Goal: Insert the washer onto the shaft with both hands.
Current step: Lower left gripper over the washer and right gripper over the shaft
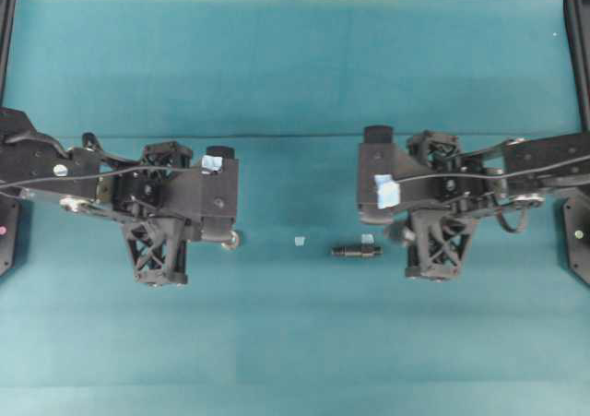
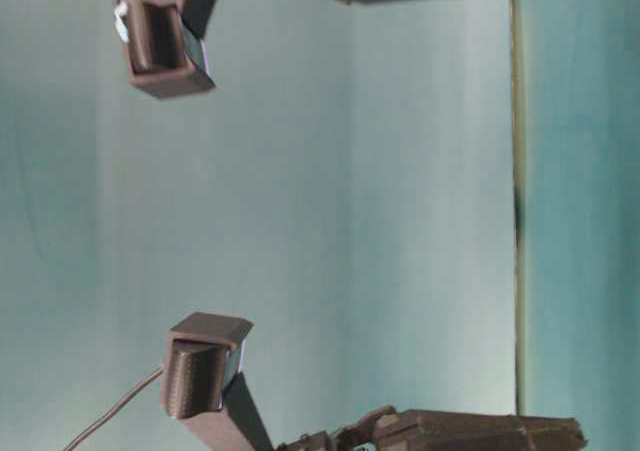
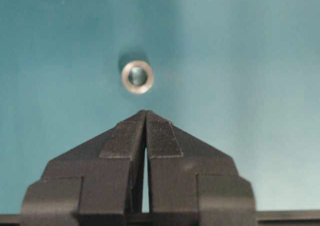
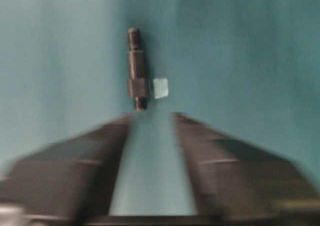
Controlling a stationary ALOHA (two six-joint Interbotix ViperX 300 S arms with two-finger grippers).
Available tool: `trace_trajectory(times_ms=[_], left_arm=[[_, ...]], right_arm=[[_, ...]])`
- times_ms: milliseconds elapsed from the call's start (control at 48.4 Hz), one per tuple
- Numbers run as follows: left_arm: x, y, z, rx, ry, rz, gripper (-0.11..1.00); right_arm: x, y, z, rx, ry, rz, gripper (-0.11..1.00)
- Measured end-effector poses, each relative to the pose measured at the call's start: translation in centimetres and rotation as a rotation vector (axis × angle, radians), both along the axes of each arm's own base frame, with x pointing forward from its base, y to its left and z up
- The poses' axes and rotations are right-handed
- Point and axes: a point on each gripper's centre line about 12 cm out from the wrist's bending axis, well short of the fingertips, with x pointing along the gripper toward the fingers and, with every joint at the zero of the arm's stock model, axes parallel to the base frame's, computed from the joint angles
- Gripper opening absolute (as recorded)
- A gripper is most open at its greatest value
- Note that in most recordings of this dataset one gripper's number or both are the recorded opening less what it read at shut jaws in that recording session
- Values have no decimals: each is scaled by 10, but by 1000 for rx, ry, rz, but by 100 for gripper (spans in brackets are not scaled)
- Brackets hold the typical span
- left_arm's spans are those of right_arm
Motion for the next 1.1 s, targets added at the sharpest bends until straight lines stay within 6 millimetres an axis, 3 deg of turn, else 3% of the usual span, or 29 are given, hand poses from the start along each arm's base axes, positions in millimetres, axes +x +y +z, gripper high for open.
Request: trace_trajectory(times_ms=[165, 269, 1095], left_arm=[[4, 0, -4, -1, -12, -1, 77], [7, -1, -8, -1, -14, -4, 97], [20, -3, -52, -1, 38, -7, 96]], right_arm=[[5, 3, -5, 0, 6, 10, 75], [6, 6, -6, 0, -2, 18, 95], [19, 12, -46, -2, 69, 33, 93]])
